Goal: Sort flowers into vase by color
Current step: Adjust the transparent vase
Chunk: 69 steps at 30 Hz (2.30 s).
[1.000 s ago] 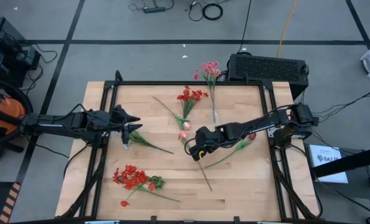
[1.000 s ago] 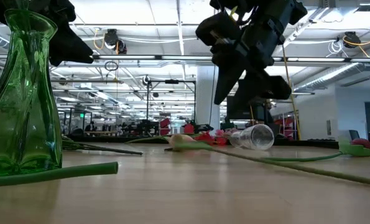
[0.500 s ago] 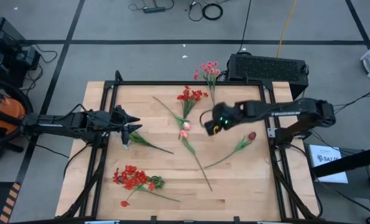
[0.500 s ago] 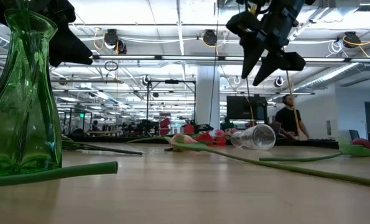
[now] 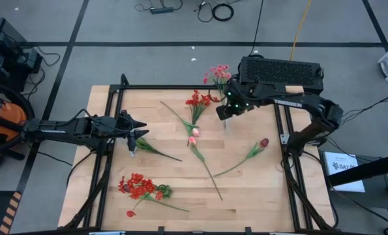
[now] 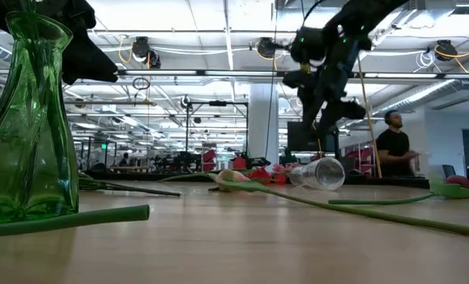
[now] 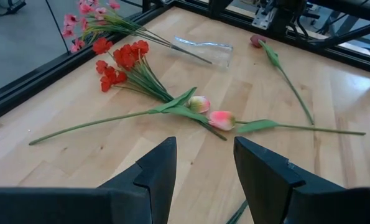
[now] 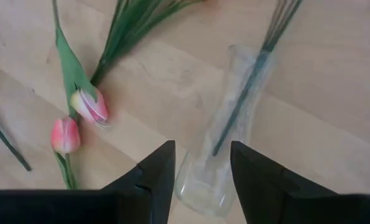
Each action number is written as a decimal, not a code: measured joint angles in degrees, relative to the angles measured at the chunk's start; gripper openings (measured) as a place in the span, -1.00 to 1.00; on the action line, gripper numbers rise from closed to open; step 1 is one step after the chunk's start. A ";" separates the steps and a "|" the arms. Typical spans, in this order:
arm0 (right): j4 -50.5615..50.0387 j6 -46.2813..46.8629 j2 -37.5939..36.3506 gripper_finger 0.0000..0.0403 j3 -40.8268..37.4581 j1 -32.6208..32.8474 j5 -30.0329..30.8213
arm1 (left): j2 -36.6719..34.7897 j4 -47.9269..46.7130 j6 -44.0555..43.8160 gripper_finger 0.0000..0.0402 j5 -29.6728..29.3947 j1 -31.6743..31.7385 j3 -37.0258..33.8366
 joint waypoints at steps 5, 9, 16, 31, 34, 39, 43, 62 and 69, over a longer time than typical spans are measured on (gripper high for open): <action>1.80 -3.37 5.44 -0.09 0.00 -2.60 -4.01 | 0.00 -0.04 -0.02 -0.16 -0.41 0.00 0.00; 2.43 -4.04 8.38 0.09 0.00 -3.94 -4.84 | 0.01 -0.08 -0.02 -0.16 -1.23 -0.01 0.00; 7.29 -6.78 12.45 0.28 0.00 -4.73 -5.58 | 0.00 -0.24 0.00 -0.16 -3.27 0.00 0.00; 4.76 -8.12 20.04 -0.09 0.33 -2.82 -3.82 | 0.00 -0.37 -0.02 -0.16 -3.49 -0.01 0.00; 4.01 -8.07 19.98 -0.15 0.26 -1.23 -3.81 | 0.00 -0.37 -0.02 -0.16 -3.52 0.00 0.00; 3.67 -5.41 19.88 -0.15 0.17 0.67 -3.81 | 0.00 -0.36 -0.02 -0.16 -3.53 -0.01 0.00; 2.21 -5.19 19.91 -0.15 0.13 2.89 -4.04 | 0.00 -0.37 0.04 -0.16 -3.54 0.00 0.00; -5.24 3.49 18.72 -0.15 -0.15 17.47 -7.56 | 0.00 -0.69 1.30 -0.16 -3.51 -0.01 0.00; -7.96 6.46 17.23 -0.17 -0.24 23.48 -8.14 | 0.00 -1.52 1.87 -0.16 -3.41 -0.01 0.00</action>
